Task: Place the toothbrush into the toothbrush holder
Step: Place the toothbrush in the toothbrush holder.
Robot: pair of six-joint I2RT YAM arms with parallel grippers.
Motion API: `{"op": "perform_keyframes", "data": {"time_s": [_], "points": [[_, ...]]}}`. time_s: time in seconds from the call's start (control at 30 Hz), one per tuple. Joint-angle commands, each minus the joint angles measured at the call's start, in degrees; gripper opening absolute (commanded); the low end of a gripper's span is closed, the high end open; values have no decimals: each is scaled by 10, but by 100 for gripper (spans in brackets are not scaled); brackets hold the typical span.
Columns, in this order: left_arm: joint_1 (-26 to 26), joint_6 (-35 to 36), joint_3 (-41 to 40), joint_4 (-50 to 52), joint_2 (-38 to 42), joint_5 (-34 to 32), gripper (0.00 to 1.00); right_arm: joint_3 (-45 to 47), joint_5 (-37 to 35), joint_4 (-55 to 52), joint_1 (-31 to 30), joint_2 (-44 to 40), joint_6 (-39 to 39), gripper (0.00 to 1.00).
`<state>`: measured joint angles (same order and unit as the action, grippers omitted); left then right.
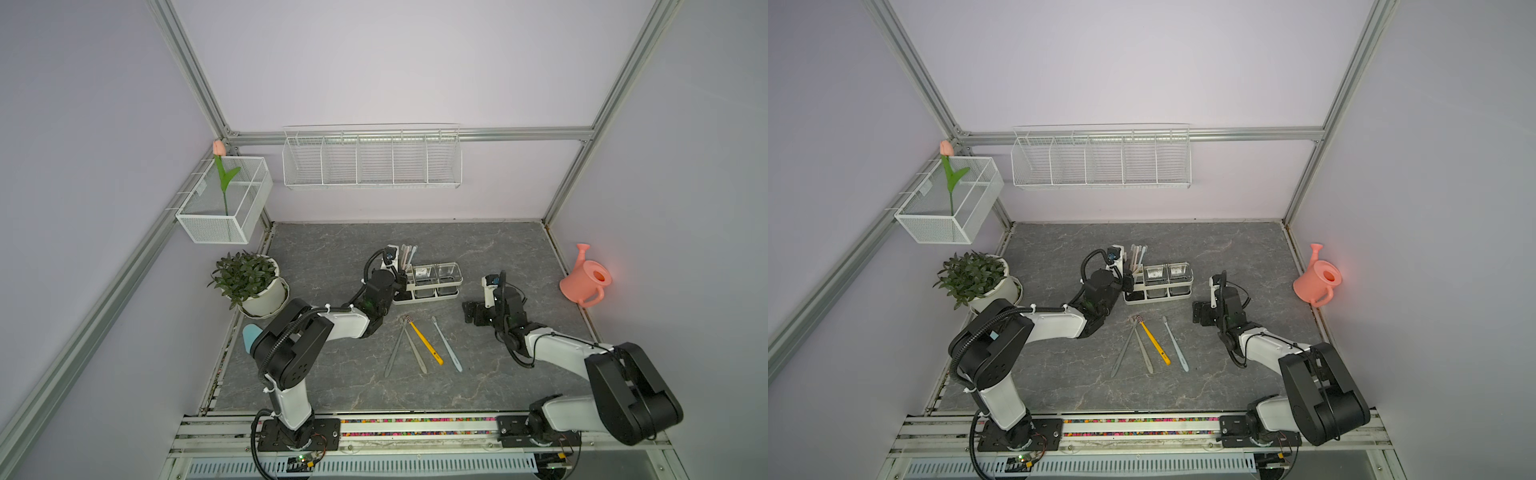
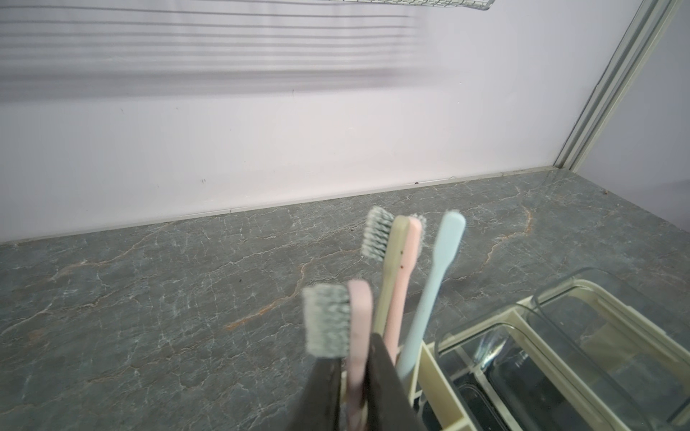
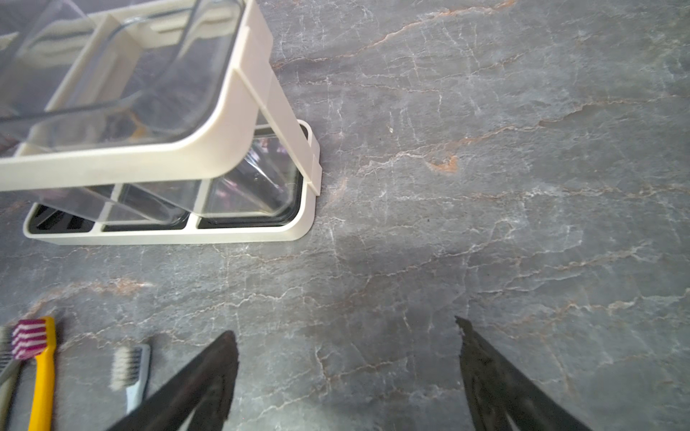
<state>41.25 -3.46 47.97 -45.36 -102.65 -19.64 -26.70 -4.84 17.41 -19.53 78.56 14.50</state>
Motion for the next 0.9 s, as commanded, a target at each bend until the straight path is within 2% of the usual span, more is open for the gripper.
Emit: {"op": "perform_keyframes", "data": {"time_s": [0.0,0.1,0.33,0.87], "points": [[1,-7,-4,11,12,2,20,-10,3,-4,3,7,-8,94],[1,-8,-4,19,21,9,22,-11,4,-5,3,7,-10,94],[6,20,6,51,68,81,26,-11,5,-5,3,7,-9,94],[10,44,5,76,91,70,29,-11,7,-5,3,7,-11,94]]}}
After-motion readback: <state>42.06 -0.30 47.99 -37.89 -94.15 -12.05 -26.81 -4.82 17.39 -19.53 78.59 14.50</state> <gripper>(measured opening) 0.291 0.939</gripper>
